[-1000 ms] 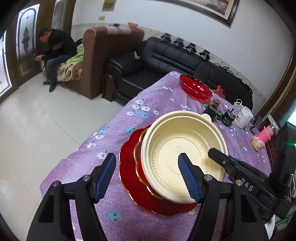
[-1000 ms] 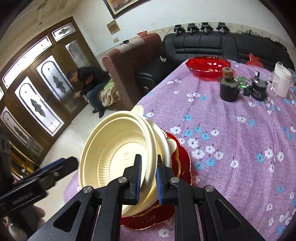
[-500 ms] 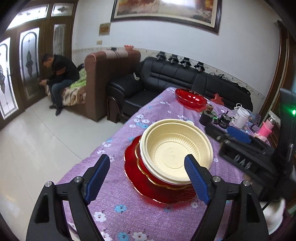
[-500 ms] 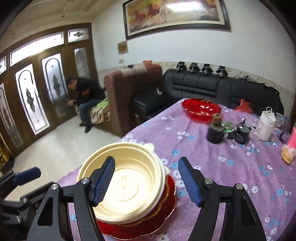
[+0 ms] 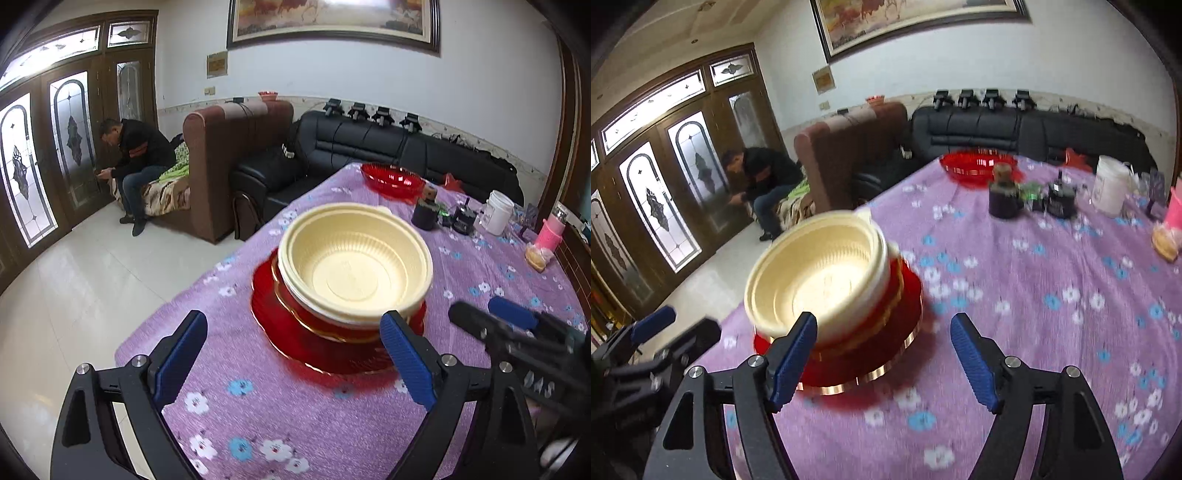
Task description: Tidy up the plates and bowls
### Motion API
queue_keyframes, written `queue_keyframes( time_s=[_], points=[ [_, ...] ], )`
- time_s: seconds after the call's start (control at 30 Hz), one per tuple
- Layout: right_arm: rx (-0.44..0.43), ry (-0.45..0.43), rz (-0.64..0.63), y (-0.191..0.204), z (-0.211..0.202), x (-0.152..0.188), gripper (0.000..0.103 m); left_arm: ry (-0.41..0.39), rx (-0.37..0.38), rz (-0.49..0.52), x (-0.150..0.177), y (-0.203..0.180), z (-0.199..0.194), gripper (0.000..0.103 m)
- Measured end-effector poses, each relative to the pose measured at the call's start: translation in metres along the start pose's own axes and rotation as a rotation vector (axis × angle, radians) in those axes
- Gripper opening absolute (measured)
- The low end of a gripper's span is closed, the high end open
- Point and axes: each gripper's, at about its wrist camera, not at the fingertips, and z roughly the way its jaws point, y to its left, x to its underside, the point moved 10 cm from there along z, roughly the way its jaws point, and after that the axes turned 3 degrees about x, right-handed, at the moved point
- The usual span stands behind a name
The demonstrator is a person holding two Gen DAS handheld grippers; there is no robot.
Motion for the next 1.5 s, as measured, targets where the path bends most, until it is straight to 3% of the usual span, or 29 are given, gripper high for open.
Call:
queue_keyframes(
  time_s=[0.27,0.63,1.5],
  points=[
    [0.016,0.036,-0.024,-0.005,-0.003,0.032,0.080,0.006,-0.037,0.036,0.011,-0.012,0.002,0.094],
    [0.029,0.050,-0.018,-0.010,-0.002,0.044,0.080,0.015,-0.092,0.048,0.017,-0.012,0.006,0.095],
    [0.041,0.127,0.015,-0.009,0.021,0.069,0.081,0.098,-0.056,0.024,0.046,-0.005,0.025,0.095]
  ],
)
